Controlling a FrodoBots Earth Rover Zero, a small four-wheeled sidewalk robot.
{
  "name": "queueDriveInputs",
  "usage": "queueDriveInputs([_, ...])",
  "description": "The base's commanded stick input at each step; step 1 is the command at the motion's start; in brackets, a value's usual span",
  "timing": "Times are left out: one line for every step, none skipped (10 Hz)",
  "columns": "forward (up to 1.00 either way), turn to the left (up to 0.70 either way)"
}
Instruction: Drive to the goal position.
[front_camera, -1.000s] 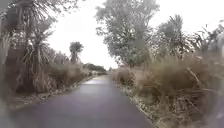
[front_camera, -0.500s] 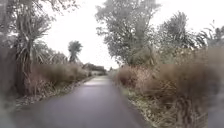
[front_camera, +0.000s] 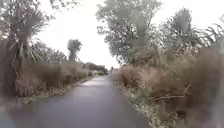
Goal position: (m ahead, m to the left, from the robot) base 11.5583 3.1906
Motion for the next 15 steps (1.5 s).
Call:
queueDriveInputs([0.7,0.0])
queueDriveInputs([0.7,0.0])
queueDriveInputs([0.7,0.0])
queueDriveInputs([0.7,0.0])
queueDriveInputs([0.7,0.0])
queueDriveInputs([0.7,0.0])
queueDriveInputs([0.7,0.17])
queueDriveInputs([0.7,0.35])
queueDriveInputs([0.7,0.35])
queueDriveInputs([0.7,0.17])
queueDriveInputs([0.7,0.0])
queueDriveInputs([0.7,0.0])
queueDriveInputs([0.7,0.0])
queueDriveInputs([0.7,0.0])
queueDriveInputs([0.7,0.0])
